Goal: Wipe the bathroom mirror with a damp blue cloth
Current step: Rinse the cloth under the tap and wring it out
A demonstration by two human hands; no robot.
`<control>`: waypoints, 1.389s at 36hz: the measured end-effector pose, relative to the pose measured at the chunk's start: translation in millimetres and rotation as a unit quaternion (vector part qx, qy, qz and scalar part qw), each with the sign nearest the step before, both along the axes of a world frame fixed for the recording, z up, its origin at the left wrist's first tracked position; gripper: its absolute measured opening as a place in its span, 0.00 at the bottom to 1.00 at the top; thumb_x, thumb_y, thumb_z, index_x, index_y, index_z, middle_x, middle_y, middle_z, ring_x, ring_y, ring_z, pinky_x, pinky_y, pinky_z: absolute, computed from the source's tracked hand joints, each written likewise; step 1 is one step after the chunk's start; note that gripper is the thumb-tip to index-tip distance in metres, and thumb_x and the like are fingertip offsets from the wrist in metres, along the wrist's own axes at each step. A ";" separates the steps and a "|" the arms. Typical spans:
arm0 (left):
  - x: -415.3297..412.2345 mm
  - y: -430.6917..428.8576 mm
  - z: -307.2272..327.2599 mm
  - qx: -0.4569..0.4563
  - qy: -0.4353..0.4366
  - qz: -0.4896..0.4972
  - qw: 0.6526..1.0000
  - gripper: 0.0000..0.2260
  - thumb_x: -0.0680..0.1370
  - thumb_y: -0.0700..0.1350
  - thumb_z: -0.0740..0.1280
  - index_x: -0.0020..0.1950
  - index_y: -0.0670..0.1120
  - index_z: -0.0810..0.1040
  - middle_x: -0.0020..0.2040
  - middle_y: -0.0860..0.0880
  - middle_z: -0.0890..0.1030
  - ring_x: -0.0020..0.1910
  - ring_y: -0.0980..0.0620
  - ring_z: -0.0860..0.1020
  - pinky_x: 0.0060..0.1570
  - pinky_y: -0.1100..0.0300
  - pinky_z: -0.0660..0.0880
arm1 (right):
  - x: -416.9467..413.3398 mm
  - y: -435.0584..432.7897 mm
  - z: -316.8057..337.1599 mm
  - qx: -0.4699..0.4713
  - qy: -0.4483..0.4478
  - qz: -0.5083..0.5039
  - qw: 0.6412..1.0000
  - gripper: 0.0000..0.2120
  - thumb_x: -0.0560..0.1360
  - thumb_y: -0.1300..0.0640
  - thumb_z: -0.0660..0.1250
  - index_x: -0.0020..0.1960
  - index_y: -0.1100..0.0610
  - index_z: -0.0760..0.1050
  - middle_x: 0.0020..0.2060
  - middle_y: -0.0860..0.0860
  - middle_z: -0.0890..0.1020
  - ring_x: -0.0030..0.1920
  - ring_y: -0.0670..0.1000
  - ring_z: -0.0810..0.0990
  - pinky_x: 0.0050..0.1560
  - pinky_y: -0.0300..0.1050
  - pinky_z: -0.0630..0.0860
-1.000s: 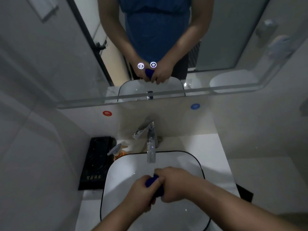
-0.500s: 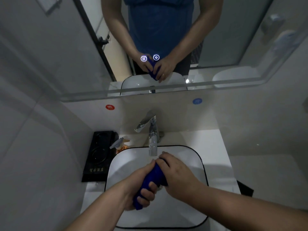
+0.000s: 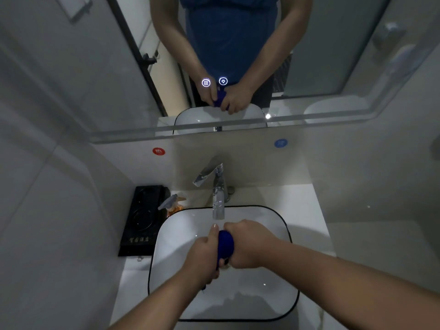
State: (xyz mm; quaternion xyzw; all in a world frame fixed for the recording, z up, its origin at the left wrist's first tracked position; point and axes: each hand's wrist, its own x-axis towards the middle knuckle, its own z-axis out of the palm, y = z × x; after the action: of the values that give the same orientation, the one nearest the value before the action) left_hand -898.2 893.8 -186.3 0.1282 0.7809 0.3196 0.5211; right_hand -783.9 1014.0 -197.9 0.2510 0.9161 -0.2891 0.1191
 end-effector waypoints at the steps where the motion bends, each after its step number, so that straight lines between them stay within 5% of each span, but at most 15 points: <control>1: 0.4 -0.4 -0.7 0.008 0.012 0.004 1.000 0.30 0.86 0.66 0.52 0.49 0.42 0.79 0.25 0.47 0.76 0.19 0.50 0.69 0.23 0.63 0.65 | -0.7 -3.5 -1.6 -0.023 -0.006 -0.023 0.999 0.18 0.65 0.42 0.75 0.50 0.46 0.72 0.41 0.45 0.81 0.42 0.52 0.82 0.43 0.49 0.82; 8: 1.8 -9.7 -3.0 0.078 0.032 0.012 0.996 0.27 0.84 0.61 0.56 0.40 0.42 0.79 0.26 0.47 0.76 0.22 0.52 0.72 0.26 0.60 0.66 | 3.5 -17.3 -5.7 -0.164 -0.002 -0.124 0.979 0.15 0.65 0.52 0.80 0.47 0.51 0.79 0.41 0.47 0.84 0.41 0.51 0.85 0.46 0.54 0.86; 11: -2.9 -11.1 0.0 0.104 0.043 0.006 0.994 0.26 0.77 0.65 0.57 0.35 0.45 0.79 0.26 0.46 0.76 0.25 0.50 0.74 0.28 0.58 0.68 | 2.6 -21.2 -4.2 -0.231 0.012 -0.171 0.958 0.16 0.63 0.58 0.80 0.48 0.54 0.81 0.42 0.51 0.86 0.42 0.54 0.87 0.45 0.54 0.85; 17: -7.4 -10.5 4.4 0.133 0.042 -0.017 0.990 0.27 0.80 0.64 0.57 0.31 0.50 0.82 0.25 0.46 0.76 0.24 0.50 0.74 0.25 0.59 0.69 | 1.1 -20.2 0.6 -0.334 0.039 -0.202 0.920 0.17 0.57 0.66 0.74 0.46 0.65 0.82 0.43 0.62 0.87 0.44 0.67 0.87 0.44 0.62 0.83; 20: -7.3 -13.8 3.6 0.136 0.029 -0.012 0.990 0.27 0.84 0.60 0.58 0.32 0.49 0.81 0.26 0.46 0.76 0.24 0.50 0.73 0.25 0.60 0.68 | 2.0 -20.5 3.9 -0.356 0.041 -0.199 0.912 0.17 0.57 0.67 0.73 0.46 0.67 0.81 0.43 0.66 0.86 0.37 0.60 0.83 0.41 0.55 0.78; 26: -11.8 -19.2 7.5 0.110 -0.032 -0.047 0.992 0.25 0.88 0.57 0.54 0.41 0.42 0.76 0.25 0.46 0.73 0.21 0.53 0.69 0.25 0.63 0.65 | 4.1 -26.7 8.8 -0.238 -0.021 -0.153 0.959 0.16 0.60 0.57 0.74 0.47 0.51 0.79 0.39 0.49 0.86 0.40 0.53 0.86 0.38 0.49 0.82; 31: -17.7 -18.0 17.8 -0.068 -0.074 -0.129 0.987 0.31 0.83 0.70 0.52 0.43 0.45 0.77 0.27 0.50 0.75 0.20 0.52 0.67 0.25 0.66 0.62 | 7.6 -32.8 10.9 -0.076 -0.055 -0.062 0.994 0.42 0.63 0.47 0.70 0.76 0.38 0.63 0.51 0.48 0.84 0.48 0.53 0.83 0.46 0.47 0.81; 37: -10.1 -4.3 8.2 0.129 0.098 -0.097 0.982 0.20 0.86 0.57 0.59 0.44 0.48 0.82 0.26 0.51 0.78 0.24 0.54 0.75 0.24 0.62 0.70 | 7.4 -20.8 23.0 -0.090 0.014 -0.105 0.990 0.17 0.65 0.54 0.75 0.52 0.46 0.78 0.42 0.46 0.84 0.42 0.51 0.83 0.43 0.49 0.83; 43: -22.2 -10.2 25.4 0.205 0.149 -0.170 0.952 0.23 0.83 0.60 0.58 0.41 0.46 0.81 0.27 0.50 0.79 0.26 0.55 0.77 0.30 0.61 0.73 | 5.7 -21.2 29.0 -0.205 0.057 -0.136 0.967 0.12 0.59 0.58 0.77 0.41 0.50 0.80 0.37 0.50 0.85 0.36 0.51 0.84 0.35 0.42 0.77; 47: -27.7 -10.4 38.4 0.224 0.188 -0.201 0.935 0.26 0.81 0.65 0.54 0.40 0.48 0.80 0.29 0.49 0.80 0.28 0.54 0.78 0.33 0.59 0.74 | 3.2 -25.5 32.6 -0.338 0.110 -0.177 0.918 0.12 0.57 0.62 0.76 0.40 0.54 0.84 0.39 0.55 0.87 0.36 0.52 0.84 0.37 0.47 0.80; 50: -31.4 -9.4 50.5 0.251 0.206 -0.200 0.924 0.25 0.82 0.65 0.53 0.40 0.51 0.79 0.30 0.51 0.80 0.29 0.56 0.78 0.33 0.65 0.73 | -0.6 -29.1 42.7 -0.405 0.152 -0.213 0.876 0.11 0.56 0.65 0.74 0.37 0.53 0.85 0.31 0.51 0.84 0.29 0.47 0.79 0.30 0.39 0.73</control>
State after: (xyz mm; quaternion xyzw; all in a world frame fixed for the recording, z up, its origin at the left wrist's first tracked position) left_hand -929.6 884.4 -135.8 0.4715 0.7235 0.3603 0.3528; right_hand -784.4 984.9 -155.2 0.3228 0.6504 -0.6876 0.0048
